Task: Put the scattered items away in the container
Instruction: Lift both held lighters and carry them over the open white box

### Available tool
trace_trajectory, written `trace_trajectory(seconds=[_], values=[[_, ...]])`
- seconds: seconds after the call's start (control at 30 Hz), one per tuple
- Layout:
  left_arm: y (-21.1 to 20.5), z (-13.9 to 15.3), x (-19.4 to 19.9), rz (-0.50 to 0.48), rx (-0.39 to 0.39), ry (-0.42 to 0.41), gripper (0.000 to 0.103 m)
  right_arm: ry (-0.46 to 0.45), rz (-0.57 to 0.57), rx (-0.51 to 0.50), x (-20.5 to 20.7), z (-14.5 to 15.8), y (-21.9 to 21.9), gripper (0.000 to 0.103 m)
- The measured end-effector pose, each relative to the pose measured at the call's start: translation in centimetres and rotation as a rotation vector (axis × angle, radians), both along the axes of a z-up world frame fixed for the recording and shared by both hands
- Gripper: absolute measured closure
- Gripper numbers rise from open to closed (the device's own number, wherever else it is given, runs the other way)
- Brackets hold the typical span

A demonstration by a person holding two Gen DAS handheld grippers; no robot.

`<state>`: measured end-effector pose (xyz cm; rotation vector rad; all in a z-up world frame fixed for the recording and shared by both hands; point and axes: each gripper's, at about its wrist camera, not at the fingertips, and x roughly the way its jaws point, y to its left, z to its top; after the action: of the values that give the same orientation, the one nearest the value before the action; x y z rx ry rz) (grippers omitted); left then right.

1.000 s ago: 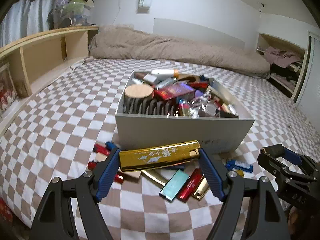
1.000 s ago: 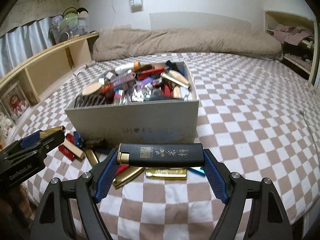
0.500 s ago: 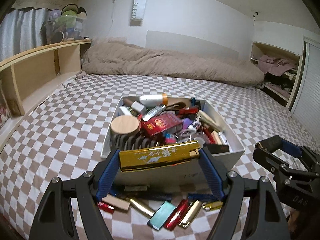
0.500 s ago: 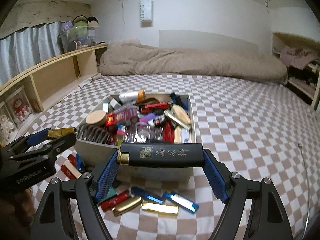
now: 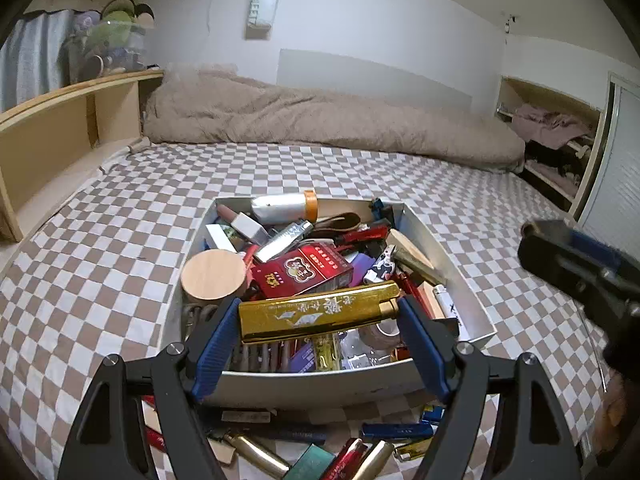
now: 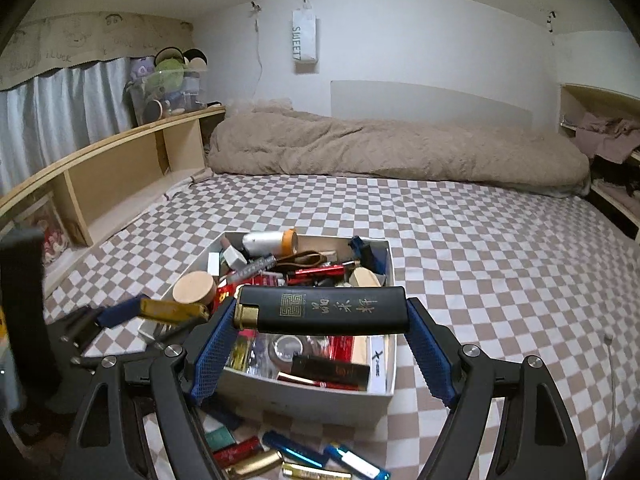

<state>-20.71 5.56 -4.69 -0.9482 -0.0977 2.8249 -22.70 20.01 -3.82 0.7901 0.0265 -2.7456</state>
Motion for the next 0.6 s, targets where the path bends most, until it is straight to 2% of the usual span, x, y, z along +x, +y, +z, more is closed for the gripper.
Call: trace_trajectory(seconds=[0.27,0.43,0.6], values=[[0.6,-2.6,-3.1,-0.047,-0.014,-0.116,0.024,-0.077,0.004,-0.014,-2.6,-1.4,-0.3,0.021],[0.8,-3.4,-4.0,-0.080,-0.038,-0.187,0.024,-0.195,0.031,-0.047,-4.4,-2.4,-0.3,0.021],[0.4,-3.8,-4.5,-0.072,-0.027,-0.245,0.024,-0.209,0.022,-0.008,-5.4,-2.3,-0.7,0.021]])
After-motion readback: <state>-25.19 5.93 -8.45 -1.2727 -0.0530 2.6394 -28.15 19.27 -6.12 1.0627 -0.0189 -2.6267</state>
